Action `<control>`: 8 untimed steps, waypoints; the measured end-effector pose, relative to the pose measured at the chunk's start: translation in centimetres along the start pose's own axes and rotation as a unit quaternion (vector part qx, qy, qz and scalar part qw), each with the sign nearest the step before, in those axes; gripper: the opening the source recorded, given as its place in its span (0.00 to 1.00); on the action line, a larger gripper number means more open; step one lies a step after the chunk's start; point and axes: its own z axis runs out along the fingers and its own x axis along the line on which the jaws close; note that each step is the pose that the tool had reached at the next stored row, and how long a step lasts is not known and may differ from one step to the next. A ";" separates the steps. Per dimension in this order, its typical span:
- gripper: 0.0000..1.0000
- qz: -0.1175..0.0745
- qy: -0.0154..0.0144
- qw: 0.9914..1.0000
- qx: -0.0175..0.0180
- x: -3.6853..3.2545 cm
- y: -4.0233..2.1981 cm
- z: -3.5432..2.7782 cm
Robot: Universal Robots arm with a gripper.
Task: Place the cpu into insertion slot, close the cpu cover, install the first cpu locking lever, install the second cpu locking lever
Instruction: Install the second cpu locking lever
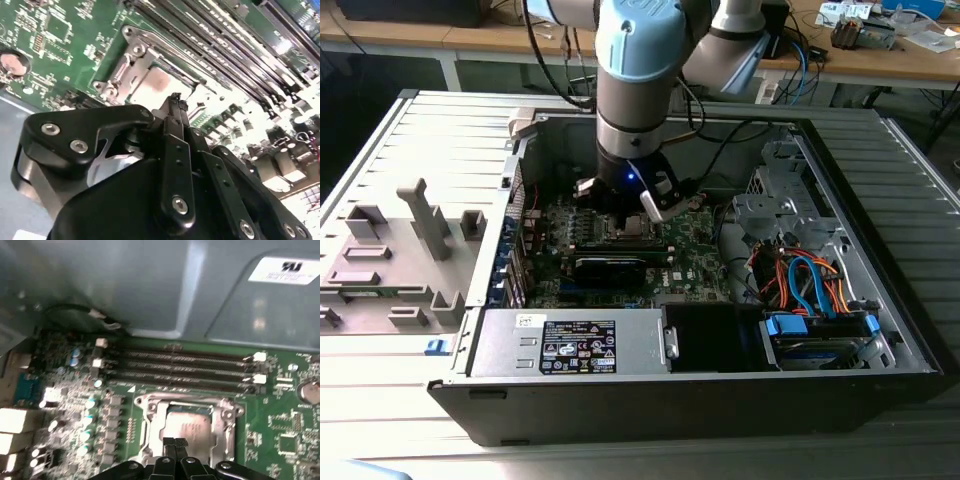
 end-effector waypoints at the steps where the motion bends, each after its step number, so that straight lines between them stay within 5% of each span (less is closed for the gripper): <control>1: 0.11 0.001 0.004 0.999 0.036 -0.63 0.55 0.00; 2: 0.11 0.003 0.007 0.998 0.064 -0.75 0.81 -1.51; 8: 0.11 0.005 0.008 0.997 0.083 -0.89 1.19 -3.85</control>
